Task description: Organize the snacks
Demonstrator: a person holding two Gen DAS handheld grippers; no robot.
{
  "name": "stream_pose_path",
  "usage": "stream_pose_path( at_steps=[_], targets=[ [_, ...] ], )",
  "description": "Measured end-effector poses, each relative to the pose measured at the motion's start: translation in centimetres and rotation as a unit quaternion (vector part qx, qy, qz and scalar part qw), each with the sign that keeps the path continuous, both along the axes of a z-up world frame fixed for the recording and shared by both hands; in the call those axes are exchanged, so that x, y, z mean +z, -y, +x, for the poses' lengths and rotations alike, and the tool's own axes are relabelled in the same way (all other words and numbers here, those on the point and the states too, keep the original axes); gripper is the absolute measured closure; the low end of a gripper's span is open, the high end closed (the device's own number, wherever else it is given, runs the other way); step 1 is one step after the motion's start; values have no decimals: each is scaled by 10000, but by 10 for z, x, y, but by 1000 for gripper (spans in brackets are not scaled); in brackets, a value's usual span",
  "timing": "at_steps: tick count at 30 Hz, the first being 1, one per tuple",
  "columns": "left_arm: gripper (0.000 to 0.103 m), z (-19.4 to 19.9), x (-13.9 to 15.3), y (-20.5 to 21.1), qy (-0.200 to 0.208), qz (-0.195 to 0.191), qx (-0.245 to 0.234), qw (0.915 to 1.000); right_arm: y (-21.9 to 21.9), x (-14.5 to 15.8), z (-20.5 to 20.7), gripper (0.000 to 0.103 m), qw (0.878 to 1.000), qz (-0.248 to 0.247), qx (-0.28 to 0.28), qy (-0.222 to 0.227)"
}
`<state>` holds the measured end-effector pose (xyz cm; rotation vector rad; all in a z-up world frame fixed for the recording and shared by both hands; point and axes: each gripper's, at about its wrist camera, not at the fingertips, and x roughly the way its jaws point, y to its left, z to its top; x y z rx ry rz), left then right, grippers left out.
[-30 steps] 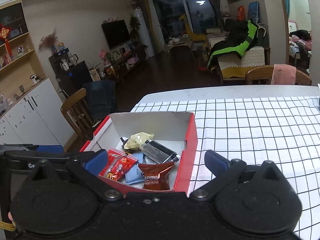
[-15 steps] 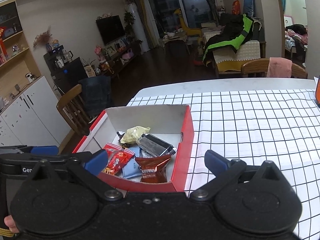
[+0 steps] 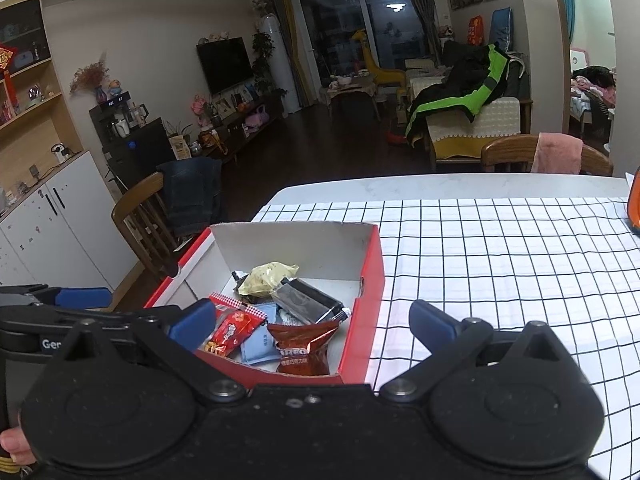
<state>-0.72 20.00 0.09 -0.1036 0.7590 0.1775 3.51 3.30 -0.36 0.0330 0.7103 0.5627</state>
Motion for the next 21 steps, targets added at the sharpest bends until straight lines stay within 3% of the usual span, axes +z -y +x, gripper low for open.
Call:
stream_pose_path(
  at_steps=[10,21],
  targets=[
    [0,-4,6,-2,260,-40,-15,9997,3,-2,2,0,9997,-12,-253,16],
    [0,-6,5,-5,287,-85,18,9995,-3,-4,2,0,9998,-17,-209,-28]
  ],
)
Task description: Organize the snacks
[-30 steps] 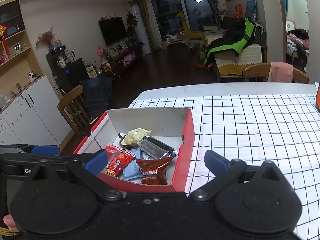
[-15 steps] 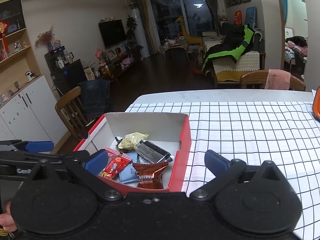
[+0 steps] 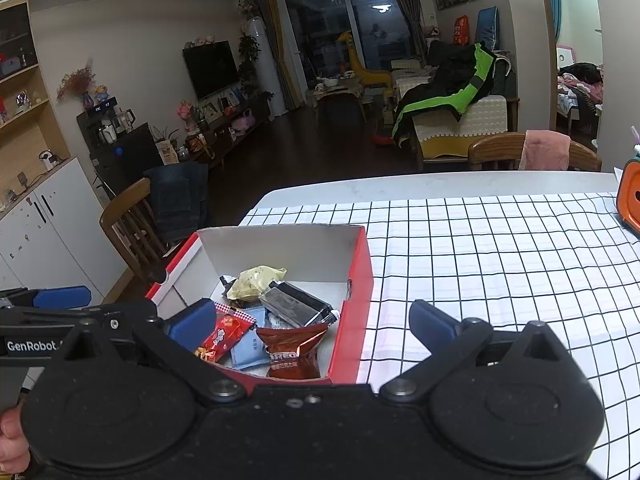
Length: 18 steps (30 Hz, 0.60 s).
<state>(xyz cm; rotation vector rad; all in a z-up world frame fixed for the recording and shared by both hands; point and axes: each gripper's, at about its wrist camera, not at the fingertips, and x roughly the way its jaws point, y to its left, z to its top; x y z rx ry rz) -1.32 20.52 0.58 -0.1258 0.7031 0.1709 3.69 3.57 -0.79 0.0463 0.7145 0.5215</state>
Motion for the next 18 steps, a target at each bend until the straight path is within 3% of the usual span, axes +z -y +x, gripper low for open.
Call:
stream_pose_path(
  at_steps=[18],
  targets=[
    [0,1,-7,-1,-162,-143,-19,9998,0,-1,4,0,9999,-52,23,-110]
  ],
)
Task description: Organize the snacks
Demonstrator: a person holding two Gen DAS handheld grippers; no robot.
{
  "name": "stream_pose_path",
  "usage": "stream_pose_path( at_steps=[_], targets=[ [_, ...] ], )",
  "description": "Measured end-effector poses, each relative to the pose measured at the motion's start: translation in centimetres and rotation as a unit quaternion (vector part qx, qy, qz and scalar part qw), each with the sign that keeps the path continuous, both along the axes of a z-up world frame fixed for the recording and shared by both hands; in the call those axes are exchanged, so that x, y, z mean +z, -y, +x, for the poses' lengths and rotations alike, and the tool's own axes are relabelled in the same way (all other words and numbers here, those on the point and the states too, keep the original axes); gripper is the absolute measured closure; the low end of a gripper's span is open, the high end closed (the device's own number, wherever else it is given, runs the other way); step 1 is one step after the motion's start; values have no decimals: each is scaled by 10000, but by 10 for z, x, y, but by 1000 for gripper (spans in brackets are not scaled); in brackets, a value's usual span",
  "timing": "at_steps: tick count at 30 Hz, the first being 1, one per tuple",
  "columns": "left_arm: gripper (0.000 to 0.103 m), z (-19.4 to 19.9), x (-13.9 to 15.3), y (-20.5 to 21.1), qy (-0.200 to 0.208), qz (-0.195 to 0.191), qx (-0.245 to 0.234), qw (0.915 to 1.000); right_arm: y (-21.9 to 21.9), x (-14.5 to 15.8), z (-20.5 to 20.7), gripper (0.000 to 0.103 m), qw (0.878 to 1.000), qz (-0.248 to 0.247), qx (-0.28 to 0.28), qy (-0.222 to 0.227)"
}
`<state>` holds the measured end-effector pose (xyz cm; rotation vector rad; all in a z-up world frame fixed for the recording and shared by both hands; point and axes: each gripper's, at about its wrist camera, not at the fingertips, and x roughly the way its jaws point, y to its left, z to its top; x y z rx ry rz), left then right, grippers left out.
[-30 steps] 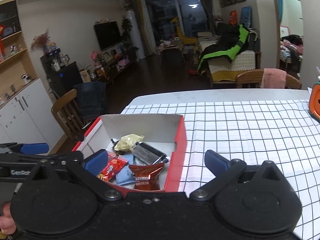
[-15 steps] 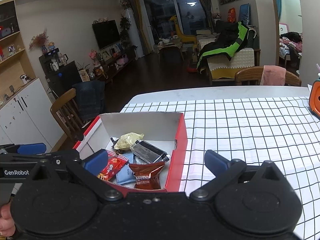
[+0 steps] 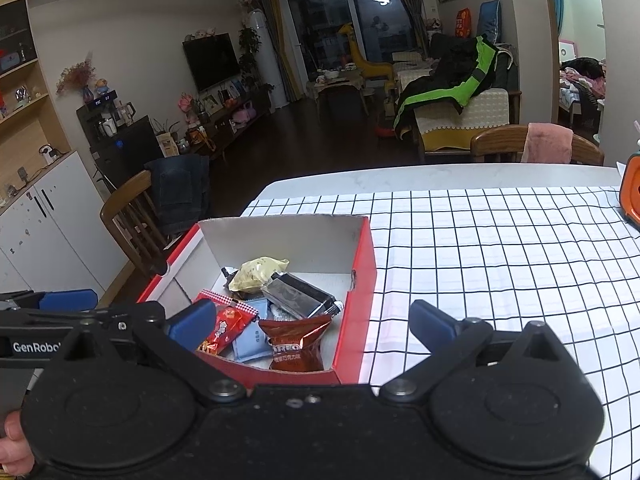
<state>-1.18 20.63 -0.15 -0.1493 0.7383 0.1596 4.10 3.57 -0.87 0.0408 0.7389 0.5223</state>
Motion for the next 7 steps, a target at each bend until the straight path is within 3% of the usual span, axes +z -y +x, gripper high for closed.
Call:
stream_pose_path(
  at_steps=[7],
  targets=[
    [1,1,-1,3,-11,-5,-15,10000,3,-2,0,0,10000,-14,-80,-27]
  ],
)
